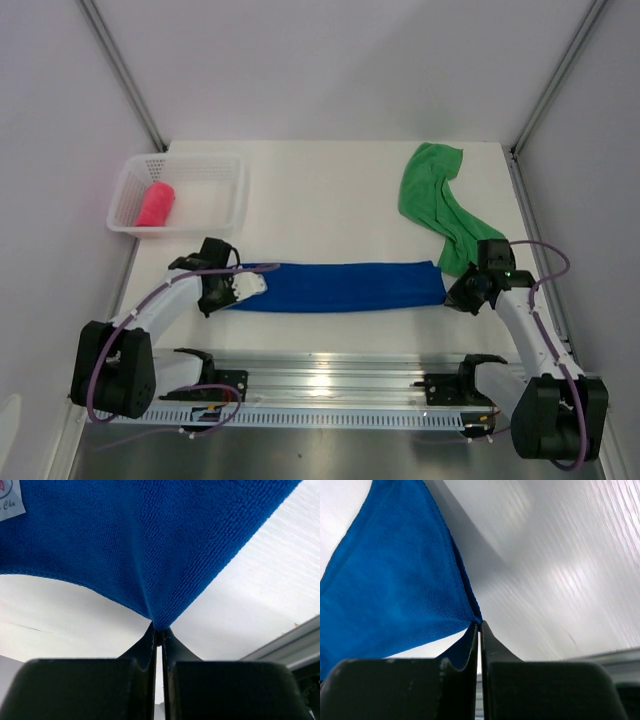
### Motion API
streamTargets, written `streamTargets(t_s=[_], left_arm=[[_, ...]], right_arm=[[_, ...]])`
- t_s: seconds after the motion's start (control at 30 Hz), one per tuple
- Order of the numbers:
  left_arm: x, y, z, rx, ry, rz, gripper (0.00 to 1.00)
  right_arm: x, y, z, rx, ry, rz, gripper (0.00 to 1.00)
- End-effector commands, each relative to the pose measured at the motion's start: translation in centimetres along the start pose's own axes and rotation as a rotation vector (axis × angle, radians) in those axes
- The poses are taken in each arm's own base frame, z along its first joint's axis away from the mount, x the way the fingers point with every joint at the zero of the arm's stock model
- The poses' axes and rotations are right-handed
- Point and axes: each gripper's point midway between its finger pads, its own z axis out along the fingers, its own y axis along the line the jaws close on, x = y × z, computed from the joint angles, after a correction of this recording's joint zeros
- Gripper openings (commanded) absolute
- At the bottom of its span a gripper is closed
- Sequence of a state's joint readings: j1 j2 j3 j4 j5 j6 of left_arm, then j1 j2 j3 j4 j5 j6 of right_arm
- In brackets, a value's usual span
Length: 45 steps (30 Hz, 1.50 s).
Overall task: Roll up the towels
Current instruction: Fold the towel
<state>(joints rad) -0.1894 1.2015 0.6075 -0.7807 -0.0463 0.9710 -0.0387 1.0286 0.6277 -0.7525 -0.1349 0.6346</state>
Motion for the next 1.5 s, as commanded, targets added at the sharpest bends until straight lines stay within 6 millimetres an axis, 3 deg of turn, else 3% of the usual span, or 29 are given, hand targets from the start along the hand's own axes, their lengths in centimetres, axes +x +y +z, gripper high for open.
streamTargets(t_s=[0.0,0.17,0.2,0.3,0.33,0.37,0.53,0.6,0.63,0.77,0.93,1.07,1.17,1.27,1.37,1.47], left_arm=[[1.2,-2.3,-0.3,0.081,0.024,0.017,0.01],[2.1,-3.5,-0.1,0.122,0.055,0.016,0.01],[2.4,-3.8,0.0,0.127,0.064,0.015,0.02],[3.0,-4.2,-0.1,0.137,0.092,0.021,0.34],[3.5,-4.2,-0.2,0.136,0.114,0.027,0.46],[3.8,-4.3,-0.4,0.14,0.132,0.032,0.5],[4.6,-3.7,-2.9,0.152,0.194,0.024,0.56],[4.2,-2.7,-4.2,0.138,0.177,-0.014,0.57],[3.1,-1.2,-5.0,0.093,0.129,-0.063,0.58],[-1.4,4.2,-6.9,-0.022,-0.077,-0.307,0.56],[-4.1,7.1,-4.5,-0.05,-0.162,-0.48,0.47],[-5.4,8.6,-2.4,-0.042,-0.187,-0.465,0.49],[-6.4,7.6,-2.0,0.041,-0.217,-0.399,0.51],[-6.2,6.4,-1.3,0.079,-0.214,-0.327,0.52],[-5.8,6.8,-0.8,0.034,-0.2,-0.313,0.52],[-5.5,7.8,0.1,-0.003,-0.177,-0.336,0.5]], right_arm=[[1.3,-1.8,-1.1,0.097,-0.004,0.046,0.0],[2.7,-1.2,-1.6,0.1,0.022,0.022,0.02],[2.9,-1.2,-1.6,0.102,0.029,0.019,0.13],[3.0,-1.4,-2.0,0.114,0.026,0.022,0.31],[2.4,-1.0,-2.5,0.102,0.0,0.025,0.33],[2.0,-0.9,-3.0,0.105,-0.016,0.027,0.34],[-3.2,1.3,-6.6,0.059,-0.241,-0.052,0.41],[-5.6,4.1,-7.2,-0.046,-0.319,-0.149,0.43],[-7.1,5.5,-6.8,-0.098,-0.346,-0.232,0.43],[-8.8,8.0,-3.9,-0.239,-0.28,-0.364,0.4],[-9.8,9.0,0.1,-0.265,-0.209,-0.43,0.33],[-9.2,8.0,2.3,-0.229,-0.134,-0.492,0.33],[-8.1,6.9,3.5,-0.198,-0.054,-0.515,0.33],[-6.5,5.6,4.4,-0.164,0.031,-0.505,0.33],[-5.4,4.6,5.3,-0.134,0.092,-0.509,0.34],[-5.5,4.7,5.8,-0.122,0.086,-0.52,0.34]])
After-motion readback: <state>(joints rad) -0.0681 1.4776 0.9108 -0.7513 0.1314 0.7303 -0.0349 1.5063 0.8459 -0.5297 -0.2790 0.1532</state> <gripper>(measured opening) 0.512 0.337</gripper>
